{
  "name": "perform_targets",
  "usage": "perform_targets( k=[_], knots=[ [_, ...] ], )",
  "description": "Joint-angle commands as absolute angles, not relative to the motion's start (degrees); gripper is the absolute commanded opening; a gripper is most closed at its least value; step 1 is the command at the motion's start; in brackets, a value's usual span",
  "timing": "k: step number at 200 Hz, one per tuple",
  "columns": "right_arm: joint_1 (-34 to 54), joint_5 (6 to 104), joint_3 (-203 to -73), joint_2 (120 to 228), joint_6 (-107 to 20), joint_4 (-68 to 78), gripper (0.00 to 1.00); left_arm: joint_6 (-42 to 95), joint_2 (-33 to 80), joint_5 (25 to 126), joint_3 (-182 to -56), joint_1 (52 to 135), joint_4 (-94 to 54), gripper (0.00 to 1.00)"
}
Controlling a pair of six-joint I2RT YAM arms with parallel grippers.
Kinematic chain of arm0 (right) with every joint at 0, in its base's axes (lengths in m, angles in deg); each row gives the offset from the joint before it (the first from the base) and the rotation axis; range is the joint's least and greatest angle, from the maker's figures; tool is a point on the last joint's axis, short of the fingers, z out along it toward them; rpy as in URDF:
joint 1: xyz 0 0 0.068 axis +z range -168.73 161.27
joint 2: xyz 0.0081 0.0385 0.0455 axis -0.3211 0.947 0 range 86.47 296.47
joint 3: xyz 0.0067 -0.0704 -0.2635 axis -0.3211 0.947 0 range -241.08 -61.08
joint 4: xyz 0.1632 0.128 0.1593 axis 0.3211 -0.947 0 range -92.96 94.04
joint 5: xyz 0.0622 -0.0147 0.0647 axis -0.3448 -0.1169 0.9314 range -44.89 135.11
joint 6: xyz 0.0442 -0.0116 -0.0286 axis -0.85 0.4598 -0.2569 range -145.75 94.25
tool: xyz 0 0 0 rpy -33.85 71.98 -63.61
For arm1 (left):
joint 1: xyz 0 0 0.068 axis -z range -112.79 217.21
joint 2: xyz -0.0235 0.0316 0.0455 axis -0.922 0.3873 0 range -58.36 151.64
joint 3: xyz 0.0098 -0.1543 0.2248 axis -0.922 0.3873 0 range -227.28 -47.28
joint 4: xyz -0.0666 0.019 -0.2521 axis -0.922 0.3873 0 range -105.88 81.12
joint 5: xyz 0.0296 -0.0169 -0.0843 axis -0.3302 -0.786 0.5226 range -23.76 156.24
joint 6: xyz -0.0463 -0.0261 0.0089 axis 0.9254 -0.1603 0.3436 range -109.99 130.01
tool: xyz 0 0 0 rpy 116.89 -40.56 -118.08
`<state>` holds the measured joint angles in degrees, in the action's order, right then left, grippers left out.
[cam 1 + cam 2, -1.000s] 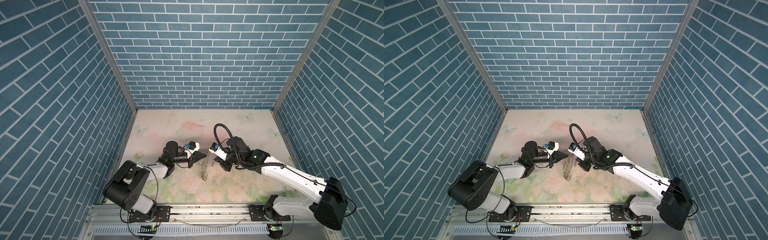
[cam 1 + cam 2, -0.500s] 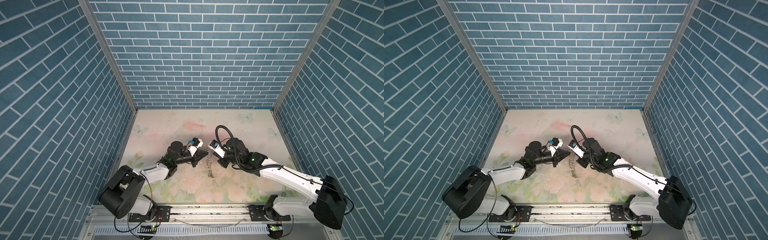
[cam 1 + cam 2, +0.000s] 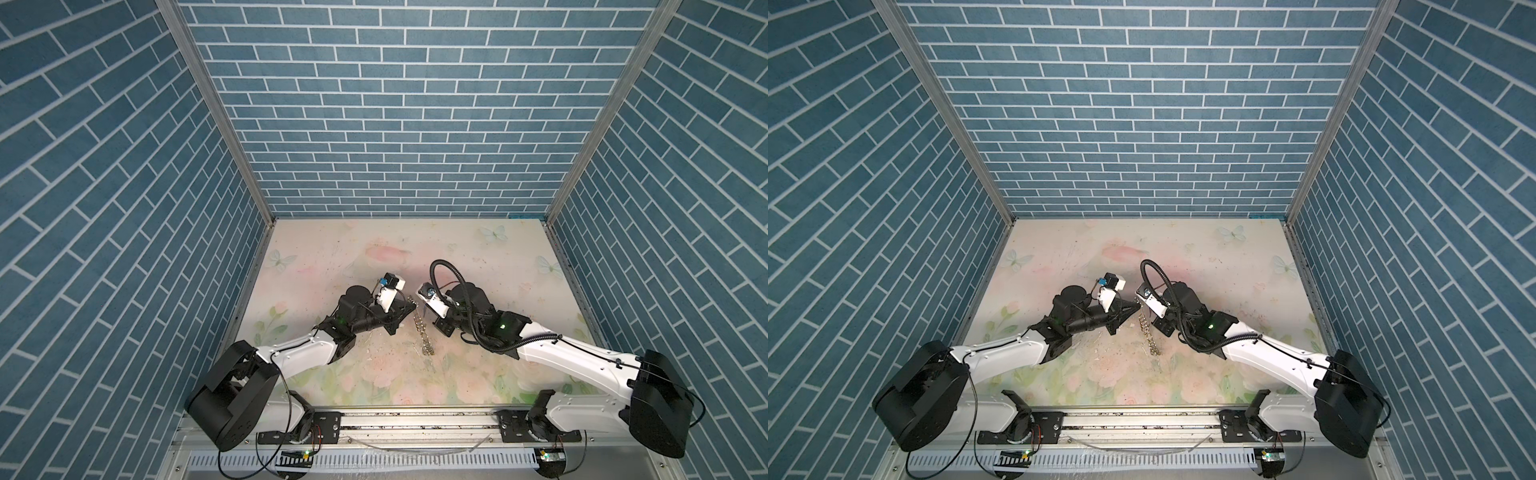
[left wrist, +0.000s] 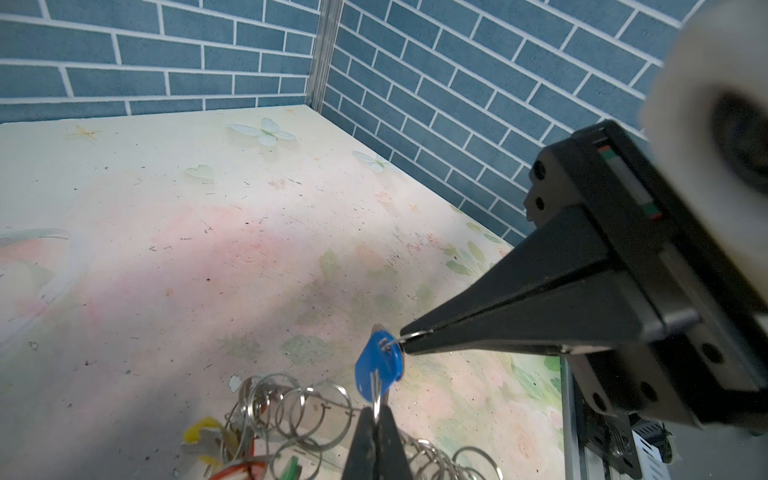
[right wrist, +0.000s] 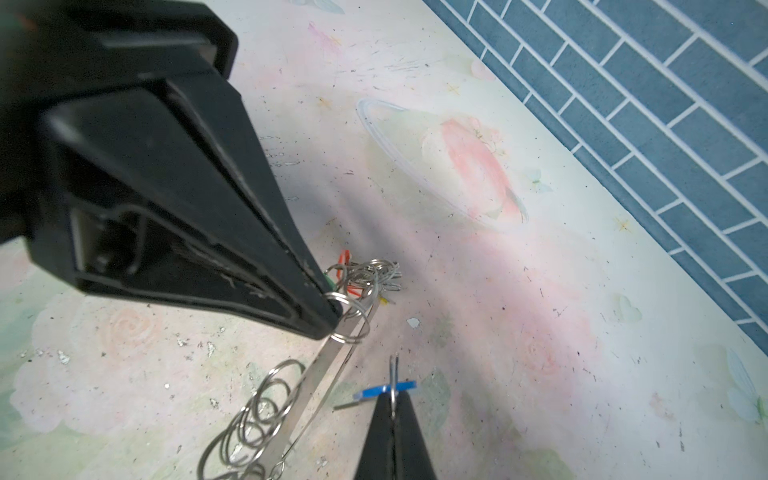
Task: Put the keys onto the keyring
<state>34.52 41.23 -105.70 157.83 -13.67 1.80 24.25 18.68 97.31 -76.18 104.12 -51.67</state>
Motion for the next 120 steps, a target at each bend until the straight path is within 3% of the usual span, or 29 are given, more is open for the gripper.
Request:
perform_targets(
  k=[1, 120],
  knots=[
    [34.99, 40.28, -105.59, 158.16, -12.81, 3.09, 0.0, 25.57, 18.02, 96.13, -76.6, 104.66, -52.81, 0.0],
    [36.22, 38.39, -107.32, 160.3, -12.7, 2.6, 0.0, 24.87, 18.64, 95.49, -77.52, 105.69, -51.1, 0.0]
  ],
)
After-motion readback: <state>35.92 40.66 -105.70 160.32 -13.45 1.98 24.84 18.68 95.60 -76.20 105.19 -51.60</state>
